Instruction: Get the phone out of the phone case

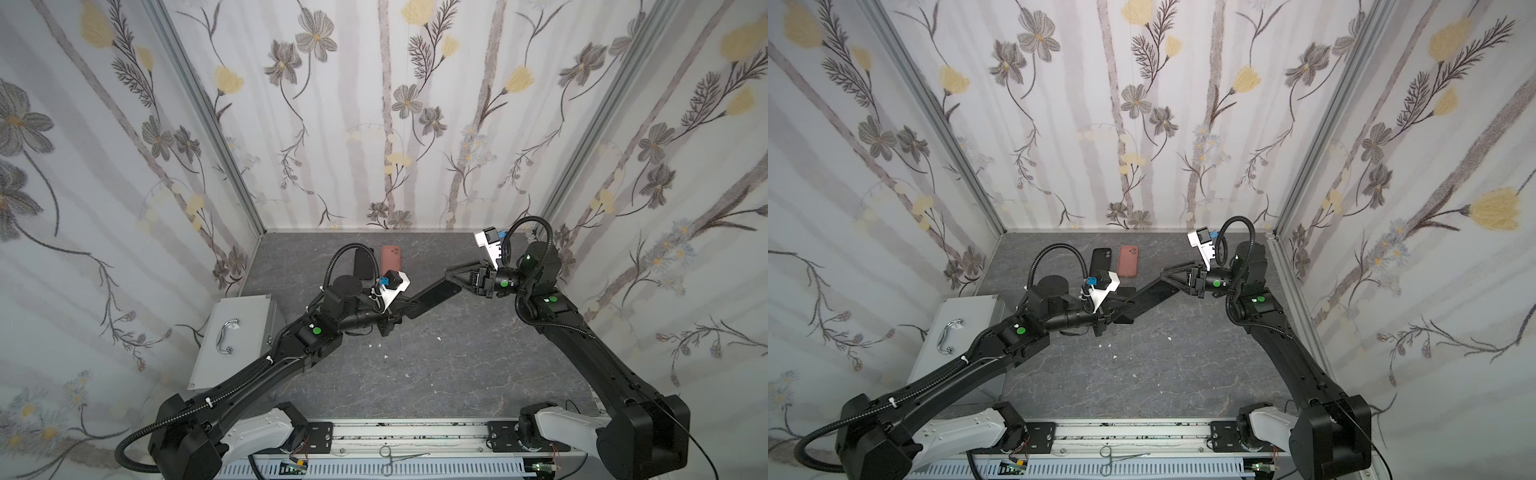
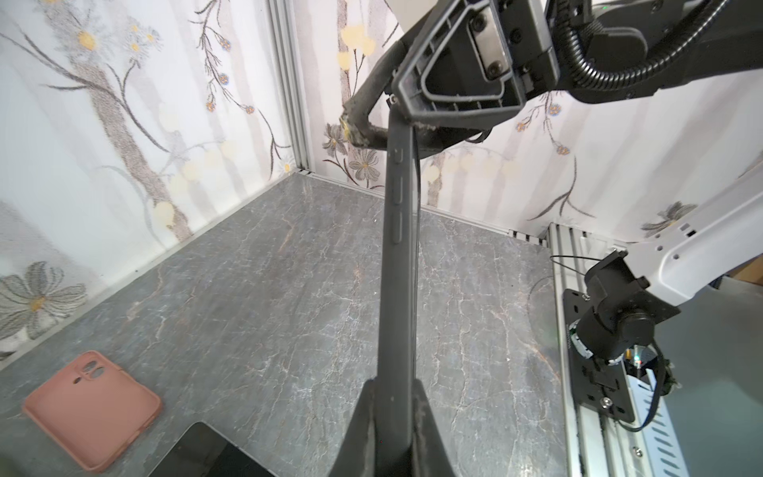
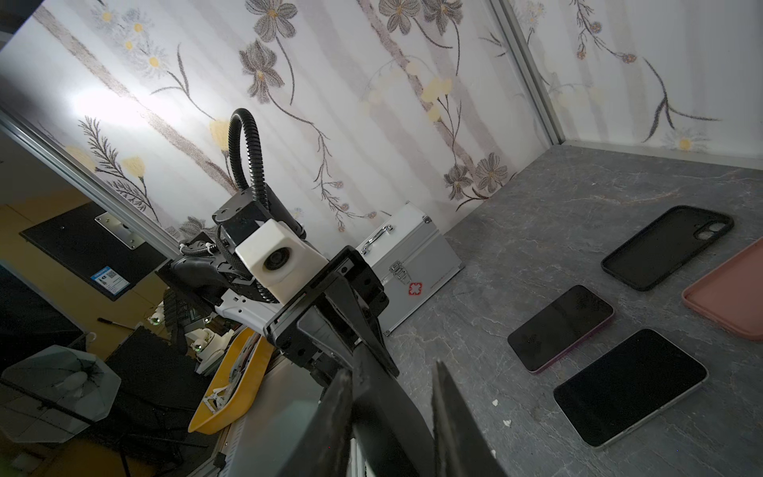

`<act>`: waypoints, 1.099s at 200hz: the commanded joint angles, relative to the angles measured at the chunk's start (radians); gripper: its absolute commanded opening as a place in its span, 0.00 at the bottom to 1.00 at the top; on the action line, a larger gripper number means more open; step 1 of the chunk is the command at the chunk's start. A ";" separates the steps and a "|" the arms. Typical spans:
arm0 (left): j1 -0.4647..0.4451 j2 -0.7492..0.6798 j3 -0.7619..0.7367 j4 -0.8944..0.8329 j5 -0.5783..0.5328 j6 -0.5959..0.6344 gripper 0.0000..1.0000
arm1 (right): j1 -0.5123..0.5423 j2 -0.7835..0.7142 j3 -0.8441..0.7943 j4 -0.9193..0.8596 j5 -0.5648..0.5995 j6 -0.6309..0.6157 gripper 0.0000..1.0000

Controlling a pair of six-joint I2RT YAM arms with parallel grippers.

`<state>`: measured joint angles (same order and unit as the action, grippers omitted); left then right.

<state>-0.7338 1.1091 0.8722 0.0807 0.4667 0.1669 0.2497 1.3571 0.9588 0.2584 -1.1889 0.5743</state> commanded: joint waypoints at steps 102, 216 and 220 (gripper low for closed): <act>-0.020 -0.027 0.030 0.177 -0.219 0.180 0.00 | 0.032 0.012 -0.018 0.109 0.047 0.262 0.43; 0.062 -0.105 -0.132 0.456 -0.103 -0.284 0.00 | -0.015 -0.276 -0.245 0.338 0.550 0.036 0.87; 0.072 -0.103 -0.133 0.475 -0.086 -0.310 0.00 | -0.009 -0.277 -0.246 0.340 0.552 0.023 0.88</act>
<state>-0.6884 1.0016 0.7418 0.3450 0.3103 0.0338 0.2104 1.1042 0.7361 0.4915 -0.7017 0.7162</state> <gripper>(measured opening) 0.099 0.821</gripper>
